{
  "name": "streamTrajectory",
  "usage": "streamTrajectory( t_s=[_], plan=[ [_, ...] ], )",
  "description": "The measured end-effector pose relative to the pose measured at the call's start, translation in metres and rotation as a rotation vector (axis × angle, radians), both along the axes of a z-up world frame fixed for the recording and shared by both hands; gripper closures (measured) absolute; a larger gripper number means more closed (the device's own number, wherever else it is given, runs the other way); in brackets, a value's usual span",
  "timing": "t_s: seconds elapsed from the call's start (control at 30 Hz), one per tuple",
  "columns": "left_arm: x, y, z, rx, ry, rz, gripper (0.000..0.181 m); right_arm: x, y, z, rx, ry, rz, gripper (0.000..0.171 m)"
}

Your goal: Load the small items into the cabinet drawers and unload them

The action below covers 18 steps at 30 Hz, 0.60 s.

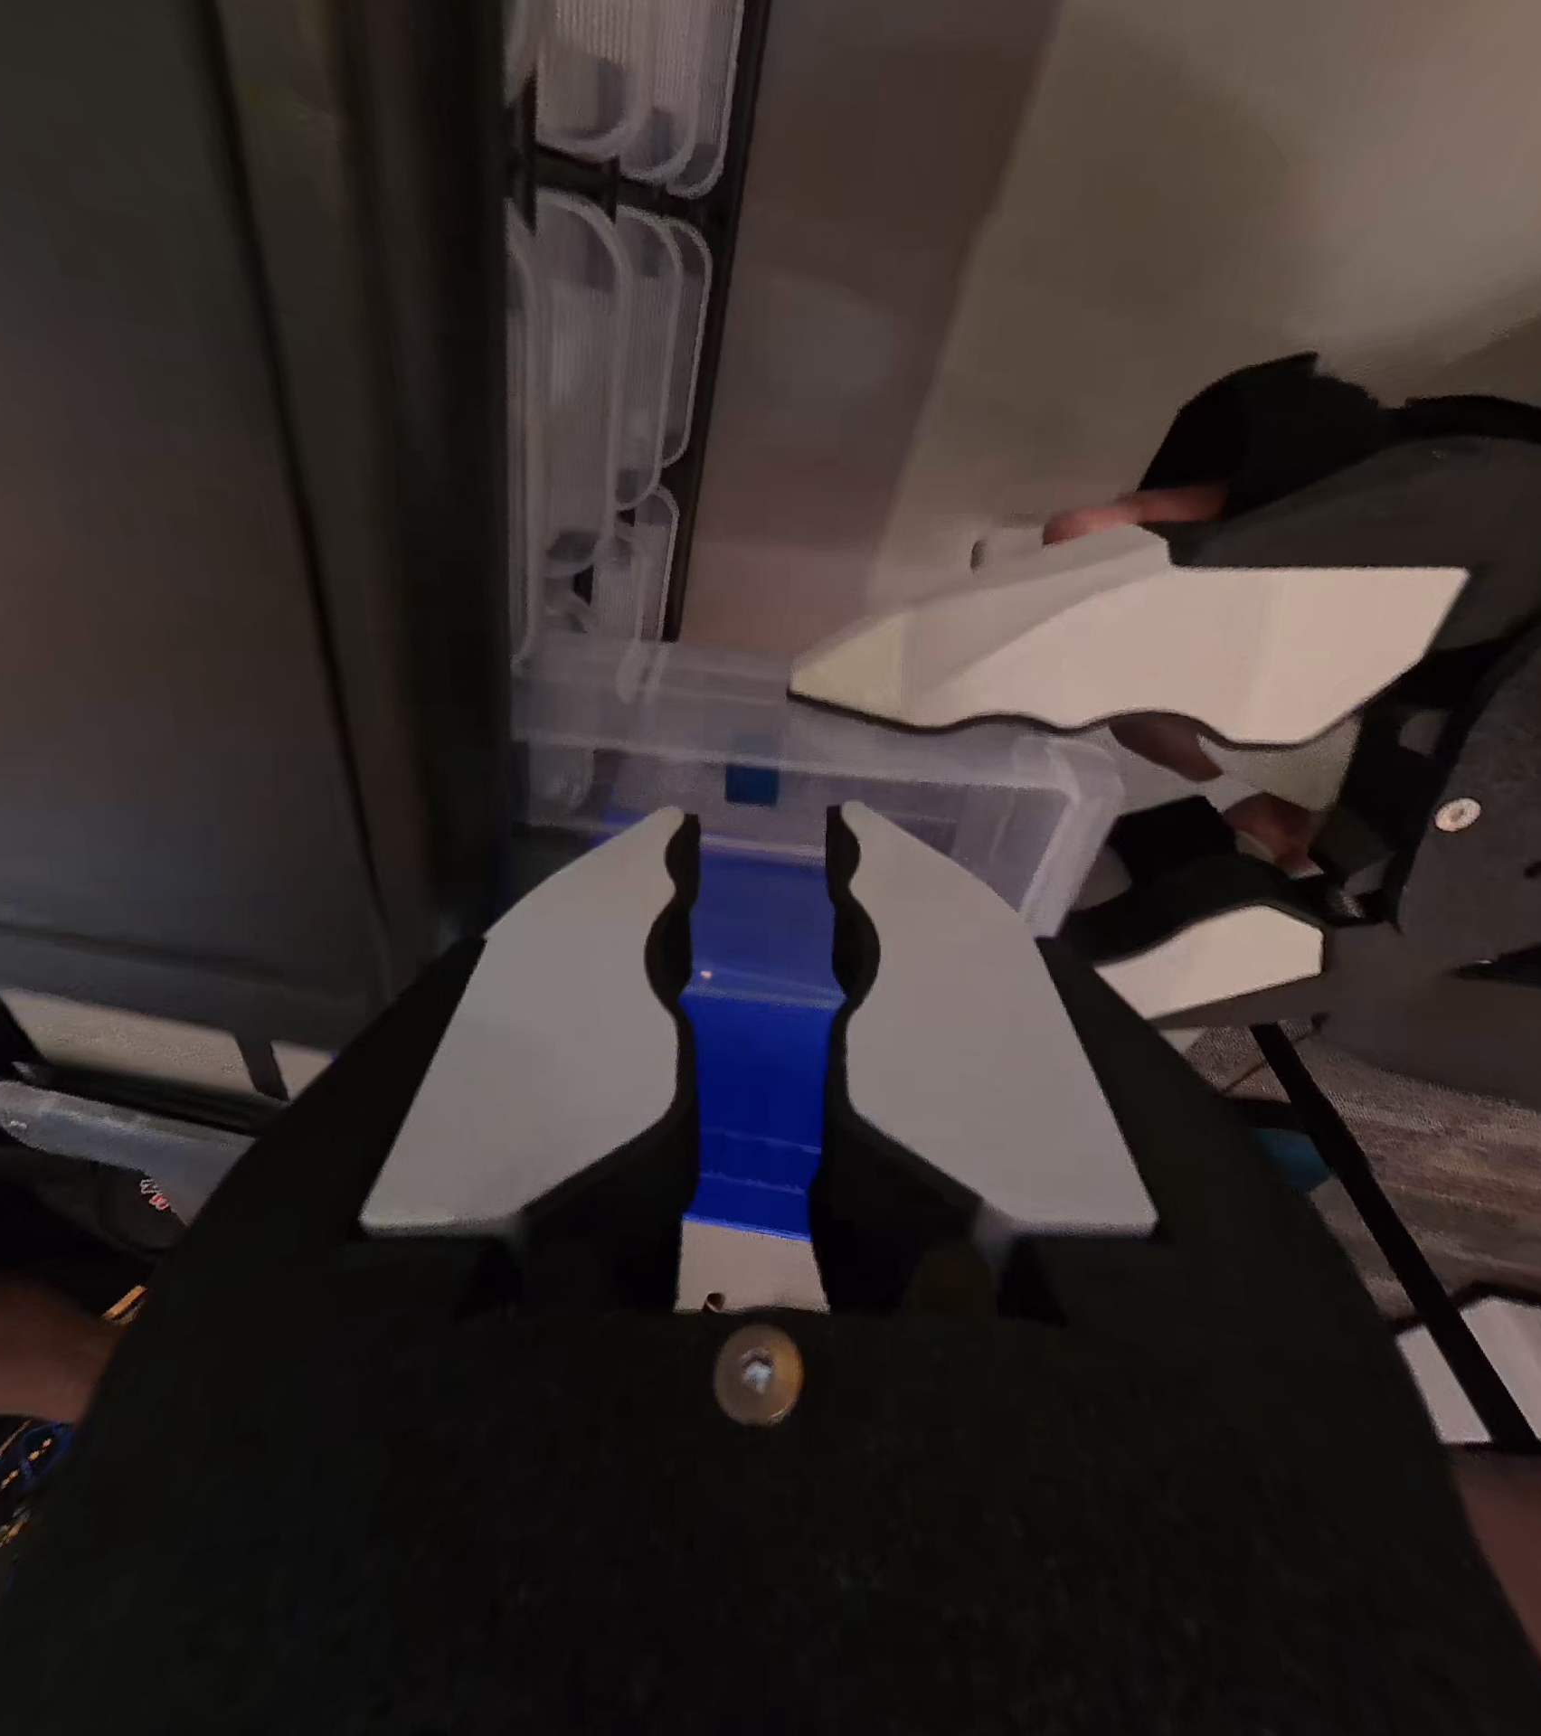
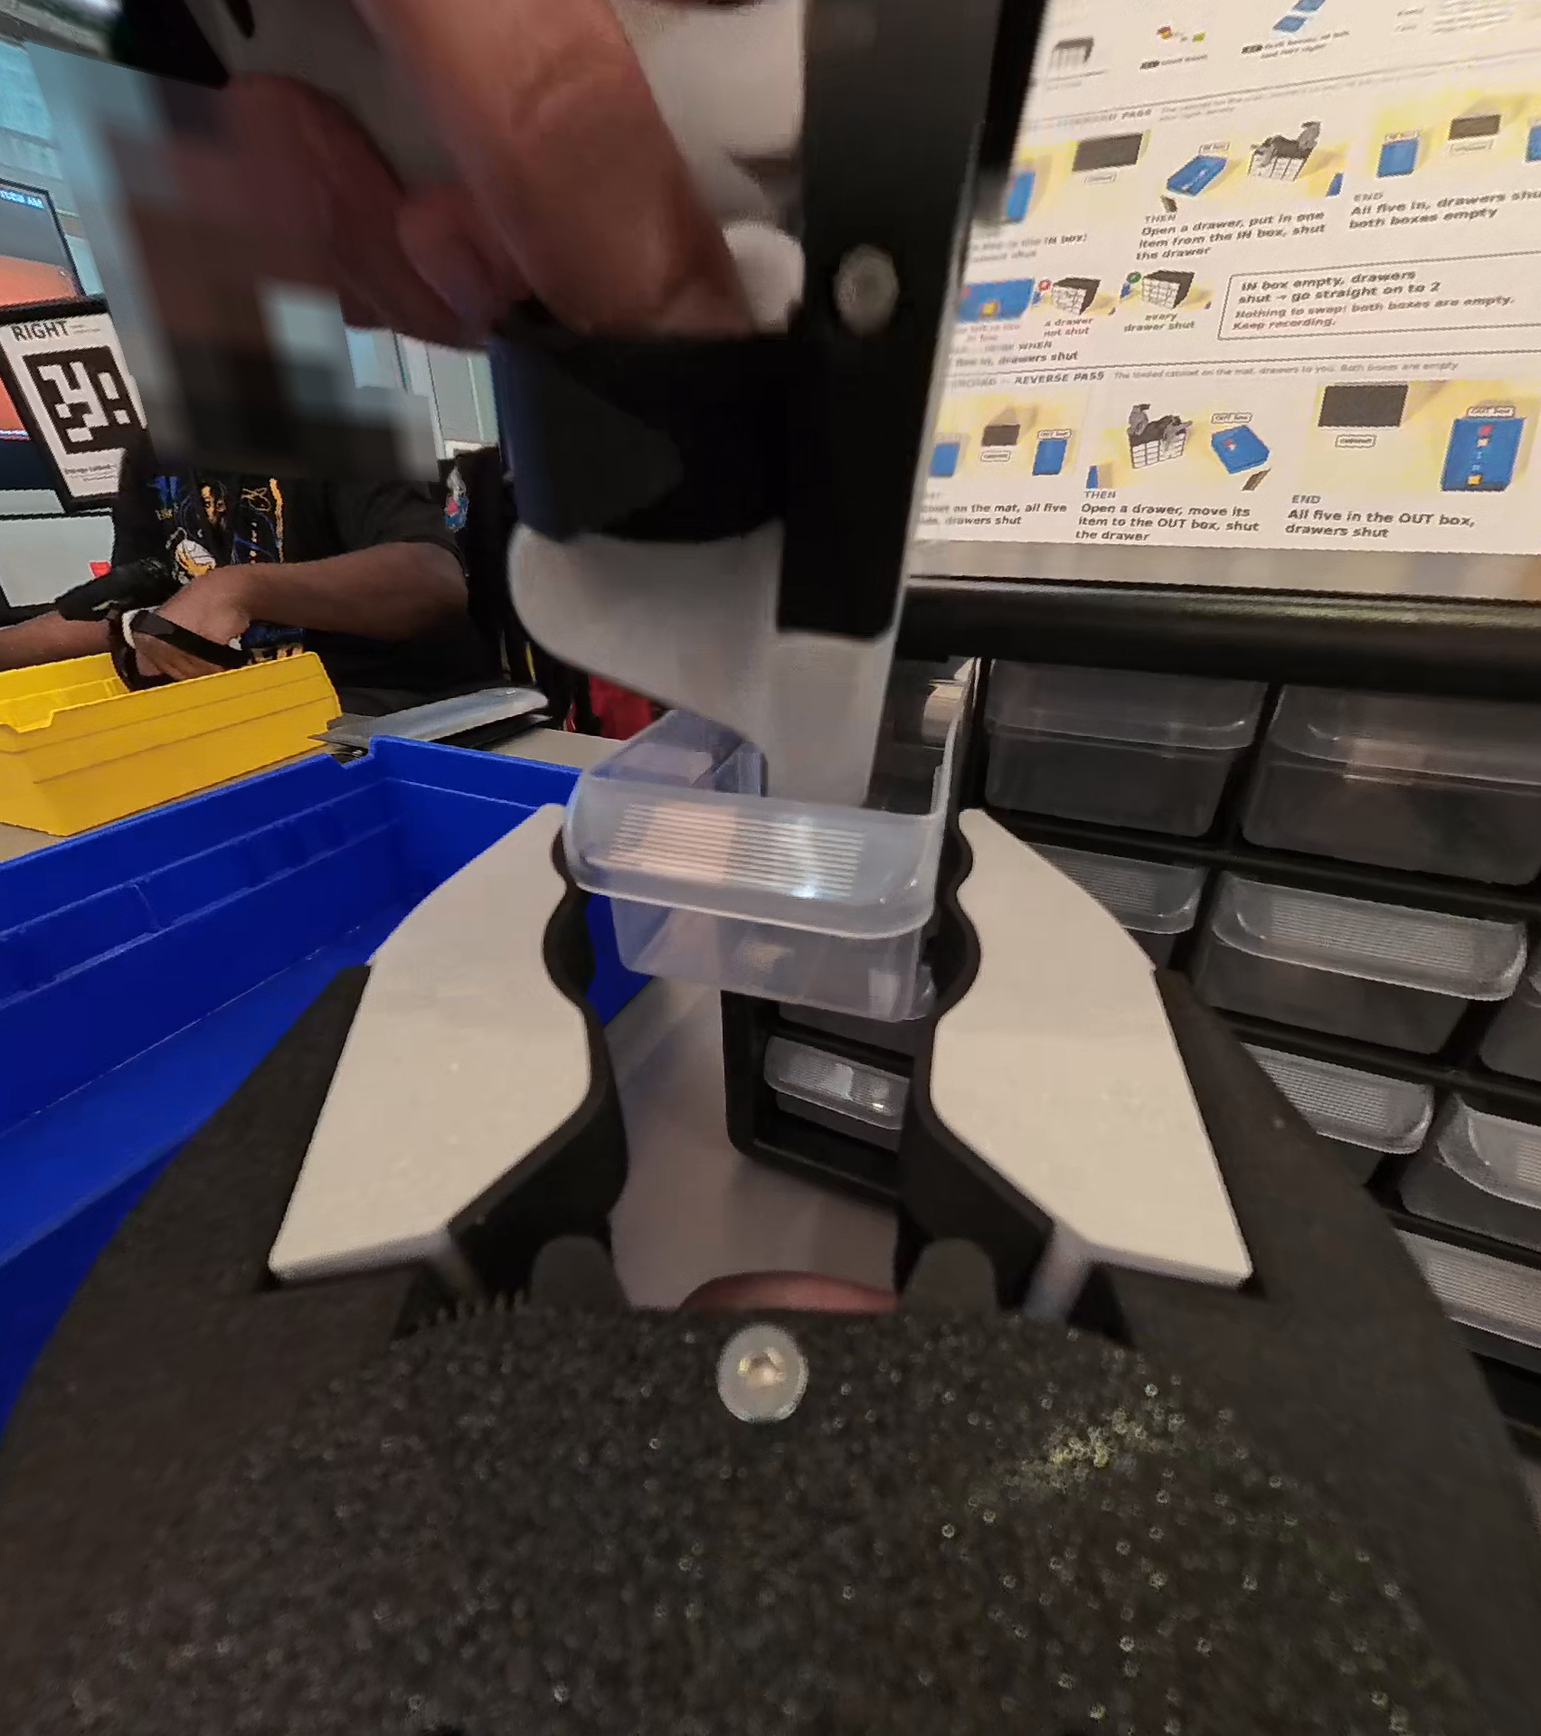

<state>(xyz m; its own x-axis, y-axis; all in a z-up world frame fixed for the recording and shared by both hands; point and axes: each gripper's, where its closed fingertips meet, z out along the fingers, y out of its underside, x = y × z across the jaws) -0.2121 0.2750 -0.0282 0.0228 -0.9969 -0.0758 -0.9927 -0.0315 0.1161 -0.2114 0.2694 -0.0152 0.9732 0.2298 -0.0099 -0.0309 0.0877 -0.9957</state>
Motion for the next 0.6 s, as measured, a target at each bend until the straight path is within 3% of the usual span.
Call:
streamTrajectory(
  t_s=[0.07, 0.17, 0.27, 0.33, 0.47, 0.6],
  plan=[
    [-0.001, -0.005, 0.014, 0.024, -0.062, 0.013, 0.155, 0.000, 0.000, 0.000, 0.001, -0.001, 0.000, 0.100],
    [-0.001, -0.018, 0.043, 0.069, -0.306, 0.064, 0.155, 0.000, 0.000, 0.000, 0.001, 0.001, 0.000, 0.100],
    [-0.012, -0.025, 0.066, 0.163, -0.695, 0.244, 0.155, 0.000, 0.001, 0.001, -0.005, 0.011, -0.002, 0.100],
    [-0.036, -0.028, 0.069, 0.240, -0.952, 0.446, 0.155, 0.001, 0.006, 0.001, -0.007, 0.011, -0.009, 0.100],
    [-0.100, -0.059, 0.046, 0.393, -1.449, 0.863, 0.155, 0.000, 0.021, 0.001, 0.002, -0.022, -0.033, 0.099],
    [-0.116, -0.110, -0.017, 0.258, -1.537, 1.025, 0.155, 0.002, 0.030, -0.011, -0.051, -0.050, -0.008, 0.092]
  ],
)
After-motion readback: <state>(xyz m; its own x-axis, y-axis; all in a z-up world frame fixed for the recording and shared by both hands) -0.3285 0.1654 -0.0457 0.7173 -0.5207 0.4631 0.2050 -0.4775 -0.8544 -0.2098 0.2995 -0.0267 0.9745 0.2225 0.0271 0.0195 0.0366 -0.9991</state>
